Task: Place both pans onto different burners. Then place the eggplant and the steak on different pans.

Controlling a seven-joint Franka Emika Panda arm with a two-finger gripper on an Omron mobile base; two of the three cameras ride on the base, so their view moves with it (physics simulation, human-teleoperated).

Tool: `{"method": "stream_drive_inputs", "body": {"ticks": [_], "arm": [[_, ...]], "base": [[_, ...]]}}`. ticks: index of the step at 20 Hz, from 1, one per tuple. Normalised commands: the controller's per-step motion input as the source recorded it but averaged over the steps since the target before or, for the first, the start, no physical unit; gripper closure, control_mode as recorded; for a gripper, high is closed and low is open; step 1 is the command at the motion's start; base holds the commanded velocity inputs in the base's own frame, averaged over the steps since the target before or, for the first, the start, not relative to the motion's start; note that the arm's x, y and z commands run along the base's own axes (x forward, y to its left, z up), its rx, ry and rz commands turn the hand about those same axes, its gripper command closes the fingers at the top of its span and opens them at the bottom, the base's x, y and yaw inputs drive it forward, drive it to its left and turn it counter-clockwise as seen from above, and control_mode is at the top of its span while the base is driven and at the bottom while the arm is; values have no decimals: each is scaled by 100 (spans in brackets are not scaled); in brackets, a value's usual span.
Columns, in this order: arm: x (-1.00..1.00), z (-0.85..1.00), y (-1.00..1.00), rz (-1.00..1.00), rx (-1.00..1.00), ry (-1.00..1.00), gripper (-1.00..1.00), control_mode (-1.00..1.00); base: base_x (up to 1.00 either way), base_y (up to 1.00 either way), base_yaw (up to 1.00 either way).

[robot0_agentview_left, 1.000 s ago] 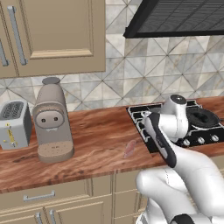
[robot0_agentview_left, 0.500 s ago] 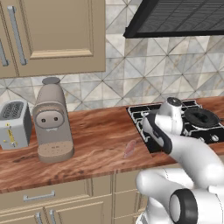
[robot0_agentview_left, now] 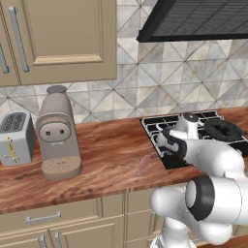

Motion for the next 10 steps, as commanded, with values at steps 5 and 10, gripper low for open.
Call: {"method": "stream_drive_inputs", "body": {"ticks": [5,10], "arm": [[37,-29,-7,0,0,2,100,-100],[19,-19,-7,0,0,0,100,-100]], "base": [[0,0,0],[0,0,0]]}}
